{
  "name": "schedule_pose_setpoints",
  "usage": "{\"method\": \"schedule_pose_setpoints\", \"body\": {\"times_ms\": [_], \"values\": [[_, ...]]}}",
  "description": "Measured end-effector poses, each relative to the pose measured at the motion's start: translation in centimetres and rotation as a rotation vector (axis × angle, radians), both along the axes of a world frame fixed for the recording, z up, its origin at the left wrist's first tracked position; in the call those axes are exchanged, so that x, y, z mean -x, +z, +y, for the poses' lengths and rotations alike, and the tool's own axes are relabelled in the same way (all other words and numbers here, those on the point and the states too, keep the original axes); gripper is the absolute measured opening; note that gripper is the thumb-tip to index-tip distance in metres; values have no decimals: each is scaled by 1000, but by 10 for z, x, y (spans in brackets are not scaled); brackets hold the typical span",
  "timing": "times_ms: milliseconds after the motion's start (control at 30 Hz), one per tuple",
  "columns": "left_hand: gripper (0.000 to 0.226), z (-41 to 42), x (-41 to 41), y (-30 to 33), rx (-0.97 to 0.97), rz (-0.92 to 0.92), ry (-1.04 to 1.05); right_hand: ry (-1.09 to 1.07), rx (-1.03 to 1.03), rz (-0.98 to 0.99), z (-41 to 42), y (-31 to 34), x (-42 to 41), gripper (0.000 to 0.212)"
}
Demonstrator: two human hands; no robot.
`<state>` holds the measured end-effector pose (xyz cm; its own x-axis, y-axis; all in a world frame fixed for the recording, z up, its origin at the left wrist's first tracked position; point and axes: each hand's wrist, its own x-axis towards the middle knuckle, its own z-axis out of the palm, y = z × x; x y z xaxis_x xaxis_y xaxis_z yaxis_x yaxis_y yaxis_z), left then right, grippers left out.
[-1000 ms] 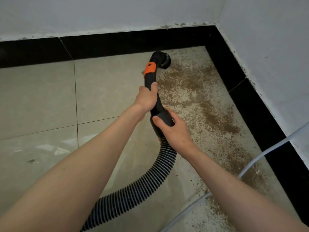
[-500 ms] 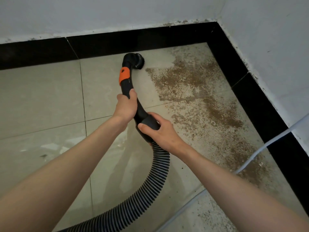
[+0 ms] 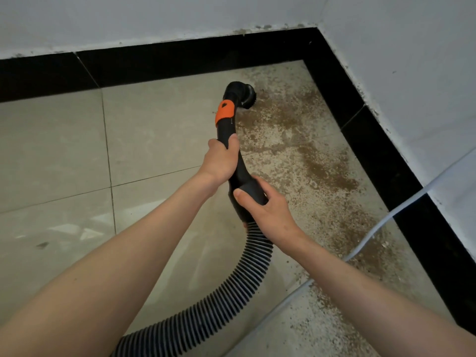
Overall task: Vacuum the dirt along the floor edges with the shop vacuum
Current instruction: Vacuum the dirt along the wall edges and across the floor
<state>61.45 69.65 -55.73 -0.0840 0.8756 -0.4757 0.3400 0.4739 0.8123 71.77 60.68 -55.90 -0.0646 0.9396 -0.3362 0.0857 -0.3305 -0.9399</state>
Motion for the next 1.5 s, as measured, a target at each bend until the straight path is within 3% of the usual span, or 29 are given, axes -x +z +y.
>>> {"method": "schedule_pose_setpoints", "body": {"times_ms": [267,533,733,1233,1500], "values": [[50,13,-1,-2,-2,58,-12,-25,0,23,9,-2,4,12],[45,-11,36,-2,-35,66,225,147,46,57,4,-2,26,16],[43,-42,34,-5,-44,76,275,192,49,32,-20,-6,22,21],[50,-20,-14,-4,-6,38,-39,-34,24,-16,-28,-4,-6,12],[51,-33,26,-3,-8,59,184,141,49,-16,-22,7,15,23]]}}
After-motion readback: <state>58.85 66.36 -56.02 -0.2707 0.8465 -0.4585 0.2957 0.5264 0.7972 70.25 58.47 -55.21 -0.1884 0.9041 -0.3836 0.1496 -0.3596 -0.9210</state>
